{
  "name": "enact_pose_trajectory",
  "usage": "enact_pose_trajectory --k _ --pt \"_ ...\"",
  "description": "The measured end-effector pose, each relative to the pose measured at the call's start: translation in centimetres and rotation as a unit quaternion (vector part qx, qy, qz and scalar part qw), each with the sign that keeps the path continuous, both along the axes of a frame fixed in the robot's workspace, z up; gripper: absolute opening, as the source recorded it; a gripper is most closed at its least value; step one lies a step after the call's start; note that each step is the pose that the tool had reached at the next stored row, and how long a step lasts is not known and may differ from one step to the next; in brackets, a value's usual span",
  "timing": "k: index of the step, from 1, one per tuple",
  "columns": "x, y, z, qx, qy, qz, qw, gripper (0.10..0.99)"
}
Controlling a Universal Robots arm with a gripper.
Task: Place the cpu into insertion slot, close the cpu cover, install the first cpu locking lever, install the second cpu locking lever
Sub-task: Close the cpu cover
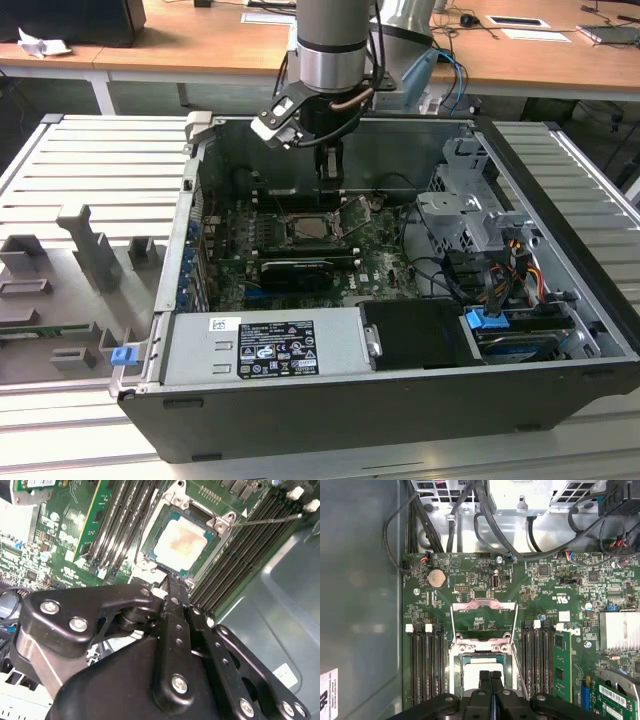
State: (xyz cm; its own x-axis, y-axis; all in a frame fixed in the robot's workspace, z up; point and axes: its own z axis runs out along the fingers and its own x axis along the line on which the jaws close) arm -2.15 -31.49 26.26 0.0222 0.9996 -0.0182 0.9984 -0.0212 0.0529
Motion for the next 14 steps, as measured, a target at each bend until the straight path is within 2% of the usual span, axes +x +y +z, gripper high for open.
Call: enact_pose_trajectory --k 5,7,9,10,14 --pt "1.16 0.0 0.0 0.0 0.0001 0.0 1.0 0.106" --pt "2.35 0.0 0.0 0.0 0.0007 0.0 1.0 0.106" --pt "2.77 0.0 0.0 0.0 0.001 0.0 1.0 0.106" --pt "3.32 0.0 0.01 -0.0001 0.0011 0.0 1.0 0.106" --pt "4.08 0.0 -0.01 -0.0001 0.0013 0.001 1.0 0.106"
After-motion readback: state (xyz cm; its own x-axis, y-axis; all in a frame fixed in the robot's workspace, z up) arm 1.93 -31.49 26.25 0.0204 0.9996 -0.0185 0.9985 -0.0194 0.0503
